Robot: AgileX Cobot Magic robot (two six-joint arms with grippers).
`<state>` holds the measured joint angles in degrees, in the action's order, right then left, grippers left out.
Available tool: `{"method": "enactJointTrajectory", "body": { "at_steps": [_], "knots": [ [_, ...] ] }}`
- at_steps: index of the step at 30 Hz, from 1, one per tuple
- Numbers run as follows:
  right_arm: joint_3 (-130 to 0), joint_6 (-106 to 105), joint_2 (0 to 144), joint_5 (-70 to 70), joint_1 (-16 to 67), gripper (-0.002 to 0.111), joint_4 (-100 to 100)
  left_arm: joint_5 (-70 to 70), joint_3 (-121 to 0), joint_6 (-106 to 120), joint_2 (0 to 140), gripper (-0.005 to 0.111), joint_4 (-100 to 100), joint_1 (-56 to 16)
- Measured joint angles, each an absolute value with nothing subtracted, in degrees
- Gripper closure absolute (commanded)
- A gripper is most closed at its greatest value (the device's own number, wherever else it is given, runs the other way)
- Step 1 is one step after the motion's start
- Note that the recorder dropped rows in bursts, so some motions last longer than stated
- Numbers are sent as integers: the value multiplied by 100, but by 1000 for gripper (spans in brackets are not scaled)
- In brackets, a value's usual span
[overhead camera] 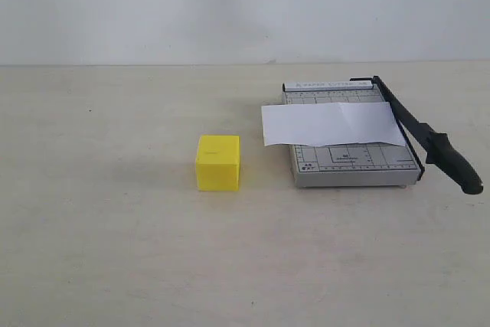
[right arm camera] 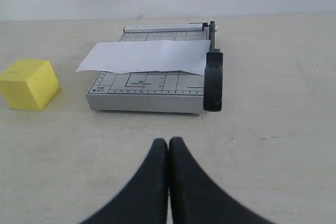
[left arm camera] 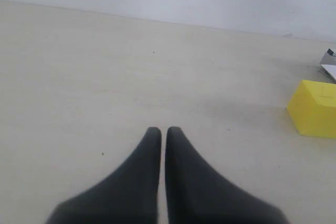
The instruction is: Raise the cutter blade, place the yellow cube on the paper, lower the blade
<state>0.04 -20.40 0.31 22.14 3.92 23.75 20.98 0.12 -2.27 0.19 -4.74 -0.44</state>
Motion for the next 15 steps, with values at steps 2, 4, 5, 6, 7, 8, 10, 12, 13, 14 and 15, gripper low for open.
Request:
{"method": "enactJointTrajectory", "body": {
  "at_steps": [2,4,5,6,7,8,10,12,13,14,15],
  "knots": [
    [4,-2069,31,2214,392,109,2375,2098,12,-227,19,102,-474,-44],
    [4,-2093,31,2192,392,109,2375,2098,12,-227,19,102,-474,-44],
    [4,-2093,31,2165,392,109,2375,2098,12,-227,19,102,-474,-44],
    [4,-2093,31,2156,392,109,2375,2098,12,-227,19,102,-474,-44],
    [4,-2093,31,2151,392,109,2375,2098,12,-227,19,102,-474,-44],
    [4,-2093,31,2151,392,109,2375,2098,12,-227,19,102,-474,-44],
    [4,-2211,31,2099,392,109,2356,2098,12,-227,19,102,-474,-44],
    [4,-2362,31,1908,392,109,2332,2098,12,-227,19,102,-474,-44],
    [4,-2373,31,1753,392,109,2381,2098,12,-227,19,102,-474,-44],
    [4,-2328,31,1600,392,109,2476,2098,12,-227,19,102,-474,-44],
    [4,-2237,31,1370,392,109,2638,2098,12,-227,19,102,-474,-44]
  ]
}}
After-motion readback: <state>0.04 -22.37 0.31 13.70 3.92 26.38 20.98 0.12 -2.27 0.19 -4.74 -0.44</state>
